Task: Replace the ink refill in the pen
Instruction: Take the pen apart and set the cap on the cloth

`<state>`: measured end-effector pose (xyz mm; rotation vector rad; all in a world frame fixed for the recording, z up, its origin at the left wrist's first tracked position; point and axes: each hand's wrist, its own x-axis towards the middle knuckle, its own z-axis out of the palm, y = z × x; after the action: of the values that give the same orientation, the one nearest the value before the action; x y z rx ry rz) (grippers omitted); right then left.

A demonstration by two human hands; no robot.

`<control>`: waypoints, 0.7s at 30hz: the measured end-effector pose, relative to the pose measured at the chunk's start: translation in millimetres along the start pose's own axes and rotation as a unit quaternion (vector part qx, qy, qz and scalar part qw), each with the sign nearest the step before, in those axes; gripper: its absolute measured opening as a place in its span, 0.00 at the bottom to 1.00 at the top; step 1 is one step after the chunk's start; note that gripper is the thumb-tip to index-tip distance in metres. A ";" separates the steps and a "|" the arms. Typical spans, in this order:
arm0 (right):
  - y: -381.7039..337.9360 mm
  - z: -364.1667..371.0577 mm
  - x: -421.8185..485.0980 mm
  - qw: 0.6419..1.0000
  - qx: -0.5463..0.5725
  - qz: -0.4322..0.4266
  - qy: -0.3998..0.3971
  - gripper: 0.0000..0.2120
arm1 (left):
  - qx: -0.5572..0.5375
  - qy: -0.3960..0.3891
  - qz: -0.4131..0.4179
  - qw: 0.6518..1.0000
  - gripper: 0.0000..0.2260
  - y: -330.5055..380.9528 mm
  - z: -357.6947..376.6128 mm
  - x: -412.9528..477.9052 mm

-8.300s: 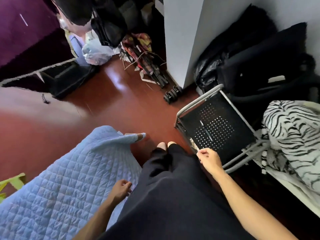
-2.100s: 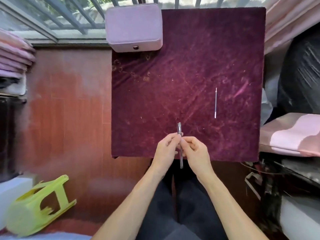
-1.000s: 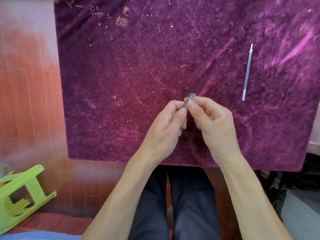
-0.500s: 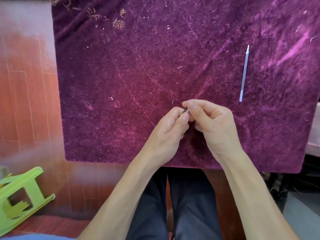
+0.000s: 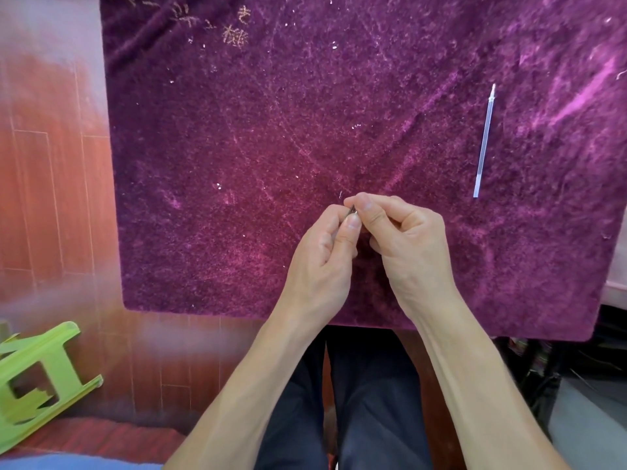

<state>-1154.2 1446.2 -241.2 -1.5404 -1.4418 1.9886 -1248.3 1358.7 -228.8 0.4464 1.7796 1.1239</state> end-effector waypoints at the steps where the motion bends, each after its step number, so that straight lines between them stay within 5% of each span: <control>1: -0.2 0.7 -0.8 1.000 -0.001 0.000 0.000 0.07 | 0.004 0.000 0.003 1.000 0.12 0.1 -0.7 0.1; 12: -8.6 -6.9 3.1 0.996 0.074 0.025 -0.036 0.05 | -0.047 -0.023 0.005 0.999 0.12 7.0 -3.7 4.4; 21: -45.1 10.2 50.0 0.998 -0.028 -0.049 0.027 0.05 | -0.036 0.027 -0.051 0.998 0.09 5.4 -16.4 17.1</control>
<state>-1199.5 1496.7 -235.6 -1.5012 -1.5328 1.8529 -1271.5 1365.4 -231.1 0.2806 1.7822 1.1335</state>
